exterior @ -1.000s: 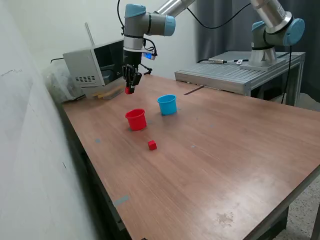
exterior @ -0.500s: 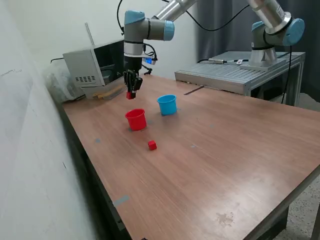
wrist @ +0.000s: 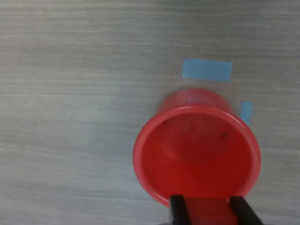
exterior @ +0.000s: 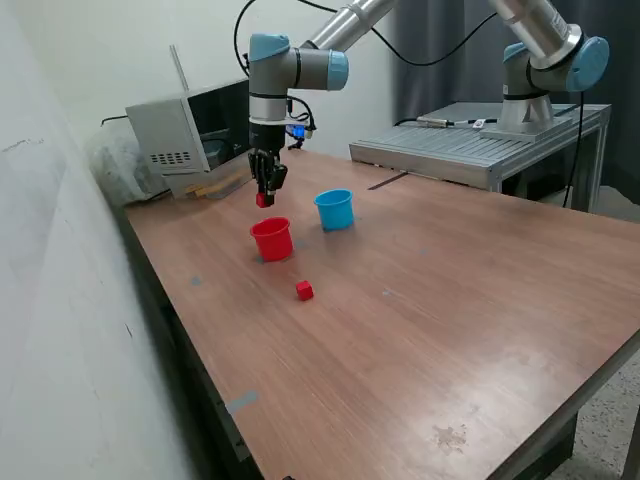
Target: Place red objects in the red bin, and blue objects in the blue bin.
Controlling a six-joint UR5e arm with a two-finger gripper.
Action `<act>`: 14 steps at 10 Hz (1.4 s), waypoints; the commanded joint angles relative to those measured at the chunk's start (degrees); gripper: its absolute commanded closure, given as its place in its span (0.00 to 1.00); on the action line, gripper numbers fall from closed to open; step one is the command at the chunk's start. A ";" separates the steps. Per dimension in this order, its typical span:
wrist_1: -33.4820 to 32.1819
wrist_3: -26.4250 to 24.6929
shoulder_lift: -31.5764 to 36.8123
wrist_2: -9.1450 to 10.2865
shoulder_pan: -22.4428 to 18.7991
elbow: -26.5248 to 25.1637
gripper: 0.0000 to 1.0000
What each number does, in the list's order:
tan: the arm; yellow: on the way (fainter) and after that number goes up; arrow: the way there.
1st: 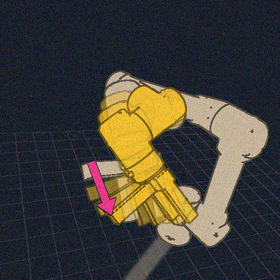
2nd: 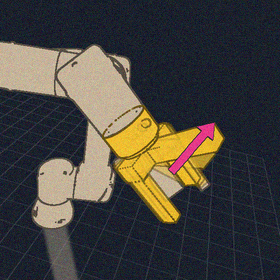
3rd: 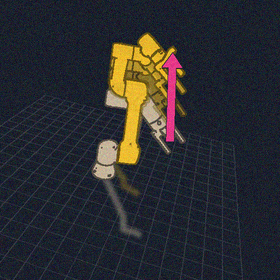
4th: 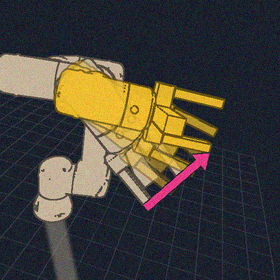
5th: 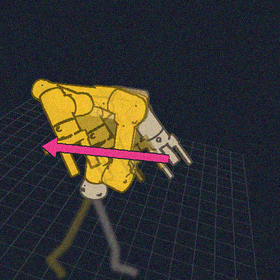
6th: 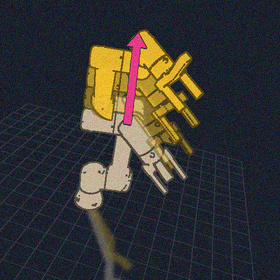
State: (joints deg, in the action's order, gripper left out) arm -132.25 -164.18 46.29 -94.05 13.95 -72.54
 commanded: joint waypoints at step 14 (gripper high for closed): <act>16.06 -19.48 20.69 -0.08 -14.56 -0.69 0.00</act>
State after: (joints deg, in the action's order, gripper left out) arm -118.01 -179.42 65.49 -94.10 1.94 -74.45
